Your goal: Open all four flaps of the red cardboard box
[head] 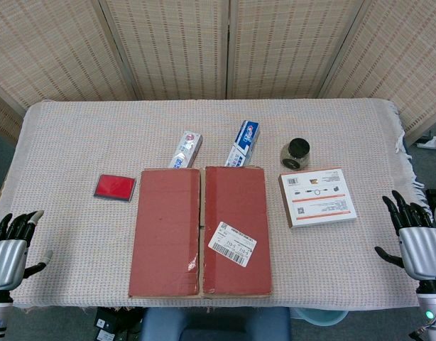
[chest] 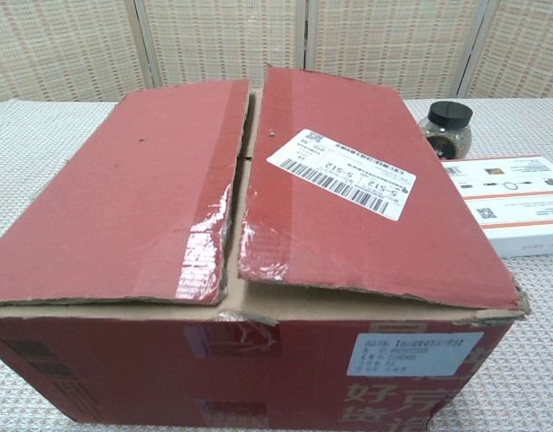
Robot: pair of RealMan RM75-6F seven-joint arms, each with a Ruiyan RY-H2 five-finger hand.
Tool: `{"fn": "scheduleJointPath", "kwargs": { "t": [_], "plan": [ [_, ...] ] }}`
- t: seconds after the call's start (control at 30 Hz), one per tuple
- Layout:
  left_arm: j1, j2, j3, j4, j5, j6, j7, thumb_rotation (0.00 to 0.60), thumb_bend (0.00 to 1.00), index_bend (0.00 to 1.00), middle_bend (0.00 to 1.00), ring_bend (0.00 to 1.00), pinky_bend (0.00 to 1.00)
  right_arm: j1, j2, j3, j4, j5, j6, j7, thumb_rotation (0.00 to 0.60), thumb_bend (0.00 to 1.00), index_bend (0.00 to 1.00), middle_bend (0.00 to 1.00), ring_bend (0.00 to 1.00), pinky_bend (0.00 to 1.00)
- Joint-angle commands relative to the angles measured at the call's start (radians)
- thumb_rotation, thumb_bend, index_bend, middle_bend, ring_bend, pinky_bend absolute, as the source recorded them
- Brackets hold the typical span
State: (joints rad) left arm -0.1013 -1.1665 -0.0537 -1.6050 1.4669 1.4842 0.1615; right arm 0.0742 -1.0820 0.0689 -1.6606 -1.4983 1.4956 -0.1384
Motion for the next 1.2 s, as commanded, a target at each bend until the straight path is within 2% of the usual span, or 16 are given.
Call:
{"fn": "scheduleJointPath", "kwargs": {
  "t": [0.03, 0.4, 0.73, 0.8, 1.0, 1.13, 1.17, 1.2],
  "plan": [
    [-0.002, -0.003, 0.0, 0.002, 0.0, -0.002, 0.0, 0.6, 0.34, 0.12, 0.15, 0.15, 0.0, -0.001, 0.001, 0.0, -0.004, -0.001, 0.001, -0.003, 0.6, 0.08, 0.0, 0.04, 0.16, 0.12],
    [-0.003, 0.0, -0.003, -0.003, 0.01, 0.008, 0.001, 0.6, 0.34, 0.12, 0.15, 0.15, 0.0, -0.002, 0.015, -0.013, -0.008, -0.024, -0.002, 0.015, 0.6, 0.08, 0.01, 0.04, 0.16, 0.12],
    [0.0, 0.021, -0.004, -0.032, 0.024, 0.024, 0.01, 0.6, 0.34, 0.12, 0.15, 0.15, 0.0, 0.075, 0.138, -0.03, -0.131, -0.157, -0.077, 0.084, 0.6, 0.08, 0.01, 0.06, 0.17, 0.12],
    [0.004, 0.029, -0.004, -0.041, 0.031, 0.035, 0.011, 0.6, 0.34, 0.12, 0.15, 0.15, 0.0, 0.125, 0.196, -0.027, -0.195, -0.222, -0.12, 0.098, 0.6, 0.08, 0.01, 0.07, 0.17, 0.12],
    [0.017, 0.043, 0.003, -0.059, 0.046, 0.056, 0.013, 0.6, 0.34, 0.13, 0.15, 0.15, 0.0, 0.257, 0.301, -0.012, -0.345, -0.301, -0.278, 0.144, 0.6, 0.08, 0.03, 0.08, 0.18, 0.11],
    [0.027, 0.052, 0.008, -0.071, 0.049, 0.068, 0.015, 0.6, 0.34, 0.13, 0.15, 0.15, 0.0, 0.346, 0.327, 0.005, -0.414, -0.319, -0.38, 0.207, 0.6, 0.08, 0.06, 0.08, 0.13, 0.02],
    [0.029, 0.054, 0.009, -0.073, 0.05, 0.071, 0.016, 0.6, 0.34, 0.13, 0.15, 0.15, 0.0, 0.366, 0.328, 0.011, -0.425, -0.32, -0.399, 0.221, 0.594, 0.08, 0.07, 0.08, 0.13, 0.02],
    [0.031, 0.055, 0.01, -0.075, 0.051, 0.073, 0.016, 0.6, 0.34, 0.13, 0.15, 0.15, 0.0, 0.384, 0.327, 0.017, -0.434, -0.32, -0.416, 0.234, 0.556, 0.07, 0.08, 0.09, 0.12, 0.01]
  ]
}}
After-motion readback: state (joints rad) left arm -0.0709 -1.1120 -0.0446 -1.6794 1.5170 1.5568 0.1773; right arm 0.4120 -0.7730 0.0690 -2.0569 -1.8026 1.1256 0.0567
